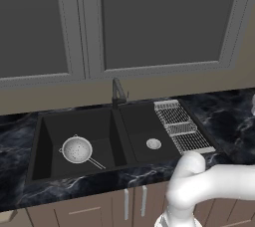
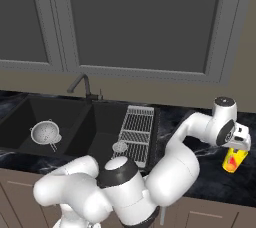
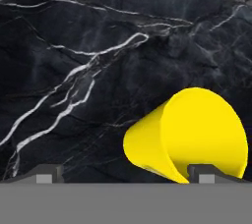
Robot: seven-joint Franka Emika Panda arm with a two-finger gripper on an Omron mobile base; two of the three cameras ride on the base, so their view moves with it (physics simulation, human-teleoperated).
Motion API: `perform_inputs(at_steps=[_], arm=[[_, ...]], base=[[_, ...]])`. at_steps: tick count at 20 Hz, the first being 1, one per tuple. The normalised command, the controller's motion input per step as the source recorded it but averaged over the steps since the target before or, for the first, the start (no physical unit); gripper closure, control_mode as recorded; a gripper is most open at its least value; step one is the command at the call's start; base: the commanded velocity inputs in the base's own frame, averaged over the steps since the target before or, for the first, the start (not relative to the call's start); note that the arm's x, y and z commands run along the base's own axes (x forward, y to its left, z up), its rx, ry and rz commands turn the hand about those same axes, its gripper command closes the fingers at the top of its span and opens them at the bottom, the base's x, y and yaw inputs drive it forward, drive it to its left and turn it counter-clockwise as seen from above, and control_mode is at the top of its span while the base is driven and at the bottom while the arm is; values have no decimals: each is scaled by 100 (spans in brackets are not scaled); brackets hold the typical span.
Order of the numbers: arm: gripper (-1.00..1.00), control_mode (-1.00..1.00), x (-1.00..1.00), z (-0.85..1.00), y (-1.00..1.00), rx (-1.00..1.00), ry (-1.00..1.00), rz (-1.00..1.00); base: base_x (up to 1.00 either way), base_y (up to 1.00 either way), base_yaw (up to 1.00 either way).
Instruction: Place the strainer in the left basin and the cup in the right basin of the sink.
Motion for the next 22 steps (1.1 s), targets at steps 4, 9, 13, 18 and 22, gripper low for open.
perform_inputs(at_steps=[4, 9, 13, 18, 22], arm=[[-100, -100, 0, 7, -21, 6, 0, 0], [-100, -100, 0, 2, -15, 3, 0, 0], [-100, -100, 0, 1, -6, 0, 0, 0], [-100, -100, 0, 6, -2, 0, 0, 0], [-100, -100, 0, 3, -1, 0, 0, 0]], base=[[0, 0, 0], [0, 0, 0], [0, 0, 0], [0, 0, 0], [0, 0, 0]])
